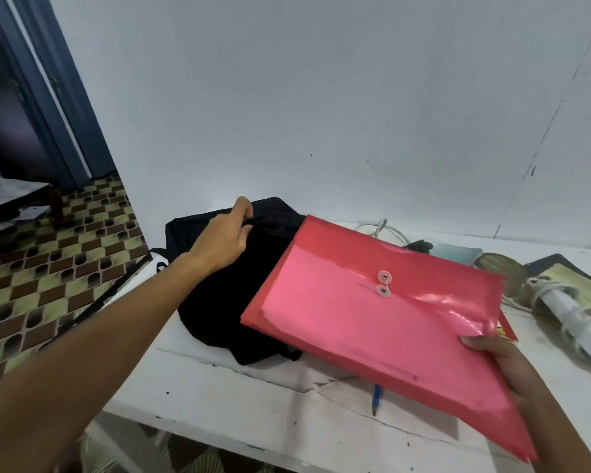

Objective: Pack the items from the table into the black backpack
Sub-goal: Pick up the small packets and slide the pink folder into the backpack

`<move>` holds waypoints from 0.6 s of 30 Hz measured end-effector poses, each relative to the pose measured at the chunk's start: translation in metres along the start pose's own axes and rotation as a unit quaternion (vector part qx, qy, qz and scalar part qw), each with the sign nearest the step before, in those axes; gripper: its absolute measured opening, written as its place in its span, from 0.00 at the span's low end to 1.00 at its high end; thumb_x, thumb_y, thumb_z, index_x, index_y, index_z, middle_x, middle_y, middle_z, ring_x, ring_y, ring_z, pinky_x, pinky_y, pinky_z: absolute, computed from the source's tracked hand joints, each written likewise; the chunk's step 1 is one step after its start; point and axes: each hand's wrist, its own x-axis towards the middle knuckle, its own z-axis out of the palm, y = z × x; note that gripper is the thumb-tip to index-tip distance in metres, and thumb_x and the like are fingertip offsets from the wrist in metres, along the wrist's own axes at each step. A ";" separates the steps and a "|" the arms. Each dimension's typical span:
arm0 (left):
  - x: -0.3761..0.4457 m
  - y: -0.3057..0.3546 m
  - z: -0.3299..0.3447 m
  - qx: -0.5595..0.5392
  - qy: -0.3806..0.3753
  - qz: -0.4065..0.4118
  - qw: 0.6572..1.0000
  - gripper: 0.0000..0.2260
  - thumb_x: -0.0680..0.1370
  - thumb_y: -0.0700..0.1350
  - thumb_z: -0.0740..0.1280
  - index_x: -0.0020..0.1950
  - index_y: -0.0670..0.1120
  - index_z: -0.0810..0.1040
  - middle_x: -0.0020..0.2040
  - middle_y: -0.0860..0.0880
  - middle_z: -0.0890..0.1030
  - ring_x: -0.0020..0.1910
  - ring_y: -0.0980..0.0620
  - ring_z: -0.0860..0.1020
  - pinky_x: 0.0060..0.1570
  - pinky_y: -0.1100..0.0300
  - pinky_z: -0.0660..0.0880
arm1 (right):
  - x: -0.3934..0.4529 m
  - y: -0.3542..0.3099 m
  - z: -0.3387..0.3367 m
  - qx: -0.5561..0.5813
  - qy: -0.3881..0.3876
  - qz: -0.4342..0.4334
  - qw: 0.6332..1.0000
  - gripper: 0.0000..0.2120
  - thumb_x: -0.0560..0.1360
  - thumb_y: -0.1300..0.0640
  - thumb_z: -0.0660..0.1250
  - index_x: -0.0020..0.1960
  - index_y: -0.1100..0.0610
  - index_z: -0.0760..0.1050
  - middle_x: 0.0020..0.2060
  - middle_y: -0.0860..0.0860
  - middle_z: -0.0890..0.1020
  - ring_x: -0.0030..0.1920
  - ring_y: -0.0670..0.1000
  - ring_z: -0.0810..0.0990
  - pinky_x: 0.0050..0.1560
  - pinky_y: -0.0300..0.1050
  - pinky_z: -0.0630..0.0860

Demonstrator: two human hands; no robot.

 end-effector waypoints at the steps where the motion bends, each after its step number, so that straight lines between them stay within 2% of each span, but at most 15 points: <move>1: 0.006 0.001 -0.009 0.022 0.002 0.016 1.000 0.06 0.78 0.38 0.60 0.50 0.47 0.64 0.35 0.43 0.76 0.34 0.39 0.73 0.38 0.47 0.73 | -0.003 -0.003 0.002 -0.013 0.006 0.008 1.000 0.25 0.69 0.67 0.60 0.65 0.56 0.69 0.38 0.60 0.83 0.33 0.60 0.83 0.29 0.52 0.81; 3: 0.018 0.004 -0.022 0.053 0.009 0.050 0.997 0.05 0.75 0.36 0.57 0.47 0.46 0.68 0.35 0.44 0.75 0.35 0.39 0.73 0.37 0.49 0.71 | -0.014 -0.009 0.011 -0.030 0.018 0.019 0.999 0.26 0.67 0.63 0.66 0.66 0.59 0.69 0.33 0.59 0.83 0.27 0.59 0.82 0.25 0.49 0.79; 4: 0.023 0.004 -0.028 0.062 0.013 0.063 0.996 0.07 0.73 0.35 0.57 0.45 0.45 0.70 0.36 0.44 0.76 0.36 0.39 0.73 0.38 0.49 0.72 | -0.018 -0.012 0.016 -0.053 0.031 0.032 0.998 0.34 0.61 0.59 0.74 0.65 0.61 0.69 0.32 0.60 0.83 0.26 0.59 0.81 0.24 0.48 0.78; 5: 0.028 0.004 -0.032 0.069 0.014 0.068 0.995 0.09 0.71 0.35 0.57 0.44 0.45 0.74 0.37 0.44 0.77 0.38 0.39 0.75 0.39 0.50 0.72 | -0.022 -0.013 0.020 -0.082 0.041 0.046 0.995 0.44 0.49 0.56 0.80 0.63 0.62 0.70 0.31 0.61 0.82 0.25 0.59 0.81 0.23 0.48 0.78; 6: 0.033 0.004 -0.036 0.077 0.017 0.066 0.995 0.12 0.71 0.34 0.57 0.44 0.46 0.78 0.39 0.44 0.78 0.40 0.39 0.76 0.41 0.51 0.73 | -0.024 -0.016 0.023 -0.094 0.046 0.058 0.993 0.50 0.41 0.56 0.82 0.61 0.62 0.71 0.31 0.61 0.82 0.25 0.59 0.81 0.22 0.48 0.77; 9: 0.045 0.006 -0.046 0.104 0.037 0.055 0.992 0.18 0.72 0.32 0.59 0.52 0.46 0.84 0.49 0.44 0.81 0.48 0.40 0.78 0.50 0.51 0.74 | -0.026 -0.021 0.036 -0.168 0.048 0.059 0.983 0.51 0.45 0.54 0.82 0.66 0.64 0.69 0.31 0.62 0.83 0.26 0.59 0.81 0.22 0.46 0.78; 10: 0.046 0.009 -0.049 0.115 0.047 0.054 0.991 0.19 0.73 0.33 0.59 0.56 0.47 0.83 0.51 0.44 0.81 0.50 0.40 0.78 0.52 0.51 0.74 | -0.027 -0.023 0.040 -0.183 0.038 0.066 0.980 0.47 0.49 0.55 0.81 0.64 0.66 0.69 0.29 0.61 0.82 0.24 0.58 0.81 0.20 0.44 0.76; 11: 0.046 0.012 -0.052 0.128 0.055 0.053 0.989 0.19 0.74 0.34 0.59 0.58 0.48 0.82 0.54 0.44 0.81 0.52 0.40 0.78 0.53 0.50 0.74 | -0.027 -0.024 0.043 -0.171 0.020 0.083 0.982 0.36 0.56 0.59 0.78 0.61 0.68 0.71 0.26 0.61 0.81 0.22 0.57 0.79 0.18 0.42 0.74; 13: 0.043 0.019 -0.053 0.149 0.054 0.044 0.986 0.19 0.76 0.38 0.58 0.63 0.50 0.78 0.58 0.45 0.79 0.56 0.41 0.77 0.54 0.50 0.72 | -0.028 -0.028 0.051 -0.149 -0.001 0.106 0.983 0.21 0.60 0.62 0.74 0.51 0.66 0.75 0.24 0.61 0.79 0.18 0.57 0.77 0.14 0.40 0.70; 15: 0.037 0.024 -0.048 0.165 0.026 0.026 0.986 0.18 0.77 0.45 0.61 0.68 0.49 0.74 0.61 0.45 0.75 0.57 0.41 0.75 0.54 0.50 0.71 | -0.026 -0.030 0.055 -0.135 0.018 0.112 0.984 0.17 0.57 0.61 0.76 0.44 0.65 0.78 0.23 0.59 0.79 0.18 0.55 0.77 0.14 0.38 0.69; 17: 0.027 0.024 -0.037 0.211 -0.015 -0.004 0.977 0.25 0.75 0.55 0.65 0.69 0.47 0.69 0.62 0.43 0.71 0.59 0.41 0.72 0.54 0.48 0.71 | -0.019 -0.029 0.053 -0.104 0.037 0.121 0.986 0.11 0.65 0.64 0.68 0.47 0.65 0.76 0.25 0.60 0.80 0.19 0.56 0.77 0.17 0.41 0.73; 18: 0.022 0.021 -0.029 0.264 -0.027 -0.016 0.964 0.29 0.73 0.58 0.67 0.70 0.46 0.67 0.63 0.42 0.69 0.60 0.41 0.70 0.54 0.46 0.70 | -0.017 -0.029 0.052 -0.101 0.045 0.129 0.985 0.12 0.65 0.65 0.67 0.48 0.64 0.75 0.26 0.60 0.80 0.20 0.56 0.78 0.19 0.43 0.74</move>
